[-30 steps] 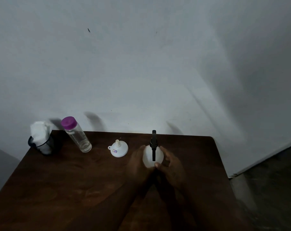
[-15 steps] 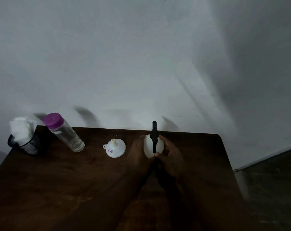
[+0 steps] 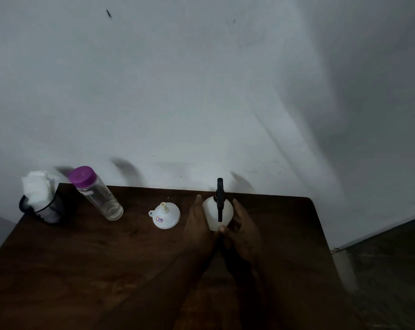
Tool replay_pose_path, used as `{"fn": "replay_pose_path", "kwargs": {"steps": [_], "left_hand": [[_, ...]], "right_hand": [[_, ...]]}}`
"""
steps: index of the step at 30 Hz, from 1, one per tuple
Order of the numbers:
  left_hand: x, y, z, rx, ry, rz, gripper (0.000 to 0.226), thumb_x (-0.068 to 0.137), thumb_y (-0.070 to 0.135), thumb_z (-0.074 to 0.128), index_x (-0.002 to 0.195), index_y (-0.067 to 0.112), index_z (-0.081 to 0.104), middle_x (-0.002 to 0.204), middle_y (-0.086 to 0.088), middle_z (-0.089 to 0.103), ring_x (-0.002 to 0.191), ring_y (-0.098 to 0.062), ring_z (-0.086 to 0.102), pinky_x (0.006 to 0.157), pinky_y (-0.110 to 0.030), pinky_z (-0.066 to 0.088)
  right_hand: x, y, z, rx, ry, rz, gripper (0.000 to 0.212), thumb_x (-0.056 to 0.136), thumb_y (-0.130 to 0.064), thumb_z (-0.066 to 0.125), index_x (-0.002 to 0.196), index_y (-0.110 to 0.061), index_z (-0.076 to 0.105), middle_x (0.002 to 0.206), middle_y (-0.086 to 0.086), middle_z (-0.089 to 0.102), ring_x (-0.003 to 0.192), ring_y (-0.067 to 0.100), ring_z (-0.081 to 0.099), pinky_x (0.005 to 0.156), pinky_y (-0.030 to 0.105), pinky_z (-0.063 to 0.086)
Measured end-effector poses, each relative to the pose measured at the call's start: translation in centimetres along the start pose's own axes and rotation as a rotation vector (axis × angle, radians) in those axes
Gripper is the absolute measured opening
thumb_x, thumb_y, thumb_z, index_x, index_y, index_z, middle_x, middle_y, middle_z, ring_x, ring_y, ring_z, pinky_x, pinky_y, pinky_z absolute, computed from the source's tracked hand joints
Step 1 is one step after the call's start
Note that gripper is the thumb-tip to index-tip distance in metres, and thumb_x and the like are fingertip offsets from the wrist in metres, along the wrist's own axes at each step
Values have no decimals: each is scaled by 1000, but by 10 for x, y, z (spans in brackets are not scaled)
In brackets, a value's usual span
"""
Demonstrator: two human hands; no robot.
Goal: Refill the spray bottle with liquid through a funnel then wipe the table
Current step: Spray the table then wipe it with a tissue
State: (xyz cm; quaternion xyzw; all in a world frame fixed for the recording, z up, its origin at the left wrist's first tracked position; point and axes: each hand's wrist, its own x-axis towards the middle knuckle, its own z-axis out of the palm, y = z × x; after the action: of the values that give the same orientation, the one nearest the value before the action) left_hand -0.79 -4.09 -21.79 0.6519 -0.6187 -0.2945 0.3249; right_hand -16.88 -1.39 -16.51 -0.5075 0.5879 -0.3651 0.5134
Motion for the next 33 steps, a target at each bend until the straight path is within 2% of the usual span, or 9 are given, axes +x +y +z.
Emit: {"fn": "replay_pose_path", "kwargs": {"steps": [2, 4, 7, 9, 11, 16, 24, 29, 33], "left_hand": [[-20, 32, -29, 18, 5, 68, 115, 70, 52, 78, 156, 2, 19, 154, -10, 34, 139, -15, 33, 107, -31, 36], [-37, 33, -43, 49, -31, 102, 122, 68, 44, 84, 159, 9, 10, 158, -5, 29, 144, -15, 29, 111, -31, 35], [-59, 32, -58, 131, -64, 152, 110, 73, 26, 82, 158, 8, 13, 164, -2, 15, 150, -18, 18, 120, -36, 28], [-78, 31, -65, 133, -41, 225, 100, 77, 23, 76, 157, 10, 18, 164, -2, 14, 149, -15, 17, 119, -36, 28], [-97, 36, -73, 124, 4, 265, 91, 83, 27, 70, 157, 18, 18, 163, 2, 19, 148, -11, 21, 117, -30, 29], [-142, 61, -101, 6, 143, 189, 62, 91, 40, 50, 149, 25, 36, 151, 4, 45, 137, -7, 43, 112, -23, 36], [-177, 70, -182, -136, 324, 70, 51, 92, 22, 63, 141, 27, 50, 127, 15, 62, 116, 5, 58, 98, -23, 50], [-179, 51, -223, -133, 392, 27, 45, 92, 19, 64, 136, 26, 56, 121, 13, 64, 109, 5, 60, 93, -19, 51], [-175, 24, -255, -124, 427, 3, 40, 91, 21, 63, 131, 27, 58, 115, 14, 65, 106, 1, 61, 91, -24, 52]], "right_hand": [[-16, -2, 2, 12, 25, 29, 85, 87, -3, 74, 153, -25, 26, 139, -19, 48, 116, -18, 53, 89, 9, 49], [-33, -1, 7, -3, 81, 24, 72, 88, -7, 74, 142, -31, 34, 128, -29, 45, 106, -27, 51, 81, 2, 45], [-58, -1, 18, -152, 196, 0, 54, 89, -23, 74, 134, -36, 47, 131, -23, 49, 114, -13, 48, 93, 11, 42], [-76, -5, 29, -190, 202, -6, 50, 88, -33, 71, 134, -34, 52, 141, -13, 50, 125, -1, 48, 105, 27, 44], [-90, -11, 38, -187, 184, -25, 53, 87, -40, 69, 137, -30, 54, 145, -10, 51, 132, 8, 48, 110, 39, 44], [-116, -47, 57, -226, 52, -108, 30, 94, -36, 65, 123, -33, 63, 127, -15, 60, 120, 0, 55, 106, 30, 46], [-139, -108, 106, -220, -76, -216, 24, 92, -41, 65, 113, -31, 71, 108, -16, 70, 102, -2, 63, 94, 26, 53], [-141, -137, 153, -256, -117, -267, 14, 95, -34, 64, 106, -31, 72, 99, -19, 70, 95, -6, 62, 81, 13, 46], [-133, -149, 199, -304, -135, -274, 14, 94, -36, 63, 103, -31, 72, 100, -16, 71, 95, -1, 63, 87, 24, 51]]}}
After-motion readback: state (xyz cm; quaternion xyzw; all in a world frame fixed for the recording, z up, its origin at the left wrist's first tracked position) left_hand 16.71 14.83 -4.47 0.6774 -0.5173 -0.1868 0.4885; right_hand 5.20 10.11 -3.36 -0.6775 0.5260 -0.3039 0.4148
